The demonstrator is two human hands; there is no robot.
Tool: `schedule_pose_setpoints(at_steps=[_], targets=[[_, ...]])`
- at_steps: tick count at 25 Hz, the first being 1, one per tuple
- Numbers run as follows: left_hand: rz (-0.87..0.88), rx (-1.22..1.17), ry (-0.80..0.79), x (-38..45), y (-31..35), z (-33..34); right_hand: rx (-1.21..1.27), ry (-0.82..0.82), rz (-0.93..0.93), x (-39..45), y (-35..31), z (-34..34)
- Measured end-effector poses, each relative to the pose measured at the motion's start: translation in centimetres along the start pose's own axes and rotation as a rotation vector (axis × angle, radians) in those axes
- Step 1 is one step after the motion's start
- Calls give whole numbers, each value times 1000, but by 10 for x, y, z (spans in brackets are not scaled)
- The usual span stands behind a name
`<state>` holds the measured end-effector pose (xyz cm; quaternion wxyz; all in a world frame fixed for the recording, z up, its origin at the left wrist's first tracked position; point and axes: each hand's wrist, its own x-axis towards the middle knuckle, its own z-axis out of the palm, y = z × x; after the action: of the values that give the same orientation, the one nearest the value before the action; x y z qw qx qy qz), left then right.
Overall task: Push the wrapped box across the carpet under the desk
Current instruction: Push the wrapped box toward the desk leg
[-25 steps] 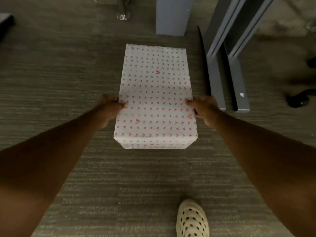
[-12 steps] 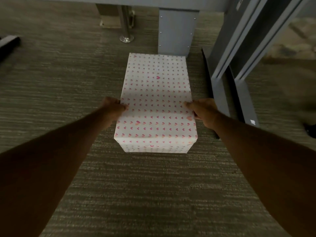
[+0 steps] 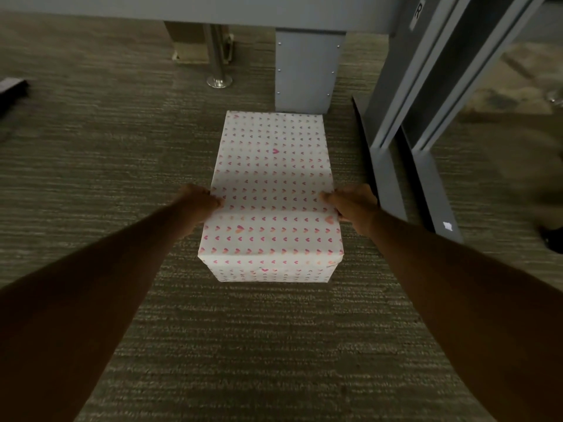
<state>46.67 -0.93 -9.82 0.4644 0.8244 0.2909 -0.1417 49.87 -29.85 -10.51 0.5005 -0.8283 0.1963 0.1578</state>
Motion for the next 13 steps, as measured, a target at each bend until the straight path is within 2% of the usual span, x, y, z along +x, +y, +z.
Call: schedule_pose_setpoints(at_steps=[4,6,10,13], targets=[[34,100,12,-2,2,-1,-121,42,-83,-11,-1,0],[96,249,111,-9,2,2,-325,81,-222,-21,-2,0],[478,712,353,-20,1,6,-778,235,-512,-36,-5,2],[656,864,397,-27,10,3,-883,251,-625,-46,-19,3]])
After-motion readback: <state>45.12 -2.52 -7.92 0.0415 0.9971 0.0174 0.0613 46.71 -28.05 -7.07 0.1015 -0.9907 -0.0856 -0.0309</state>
